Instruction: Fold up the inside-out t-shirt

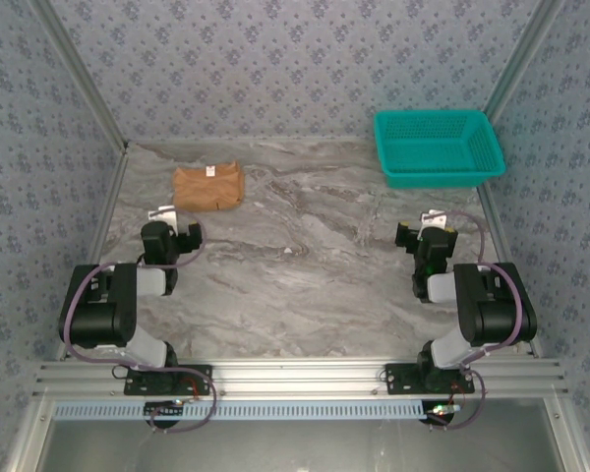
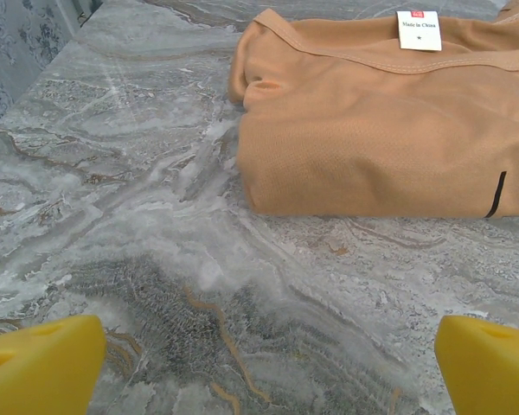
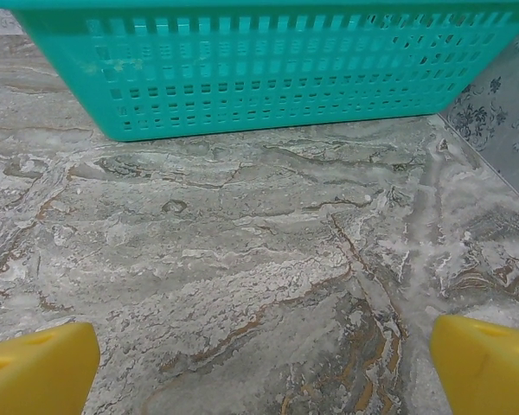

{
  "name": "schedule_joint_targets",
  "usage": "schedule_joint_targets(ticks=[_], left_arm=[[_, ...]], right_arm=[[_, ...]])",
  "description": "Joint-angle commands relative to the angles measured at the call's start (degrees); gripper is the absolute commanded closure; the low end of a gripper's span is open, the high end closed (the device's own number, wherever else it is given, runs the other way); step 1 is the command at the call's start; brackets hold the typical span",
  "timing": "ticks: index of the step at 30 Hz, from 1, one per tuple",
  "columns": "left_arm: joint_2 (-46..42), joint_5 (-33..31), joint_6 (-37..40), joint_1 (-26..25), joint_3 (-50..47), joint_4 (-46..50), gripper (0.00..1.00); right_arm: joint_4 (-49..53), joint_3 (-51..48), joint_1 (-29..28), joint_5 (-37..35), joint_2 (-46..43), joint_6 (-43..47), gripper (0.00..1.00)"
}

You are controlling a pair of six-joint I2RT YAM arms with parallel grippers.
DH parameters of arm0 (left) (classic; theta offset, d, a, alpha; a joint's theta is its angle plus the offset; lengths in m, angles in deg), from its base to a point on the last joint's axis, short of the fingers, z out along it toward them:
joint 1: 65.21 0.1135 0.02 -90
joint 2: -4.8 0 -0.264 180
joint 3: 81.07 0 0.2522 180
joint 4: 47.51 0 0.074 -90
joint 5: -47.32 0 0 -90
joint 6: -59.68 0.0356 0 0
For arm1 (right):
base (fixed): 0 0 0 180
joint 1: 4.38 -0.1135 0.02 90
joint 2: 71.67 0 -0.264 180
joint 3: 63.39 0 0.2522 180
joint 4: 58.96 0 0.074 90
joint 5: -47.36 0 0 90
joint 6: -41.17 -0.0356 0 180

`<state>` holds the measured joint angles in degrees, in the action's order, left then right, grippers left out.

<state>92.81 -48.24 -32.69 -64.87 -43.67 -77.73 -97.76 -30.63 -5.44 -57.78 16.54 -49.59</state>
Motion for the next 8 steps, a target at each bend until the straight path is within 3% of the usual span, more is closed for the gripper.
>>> schedule_joint_targets(ticks=[1,8], left_arm=[[-0.2,0.7,0.7,0.1,-0.1,-2.7,0.02],[-0.2,0.7,0.7,0.1,-0.1,-2.7,0.02]], right_arm=[[-0.9,0.7,-0.2,-0.7,0.4,0.8,0.0],[-1.1,0.6,-0.3,-0.8,0.4,0.8,0.0]])
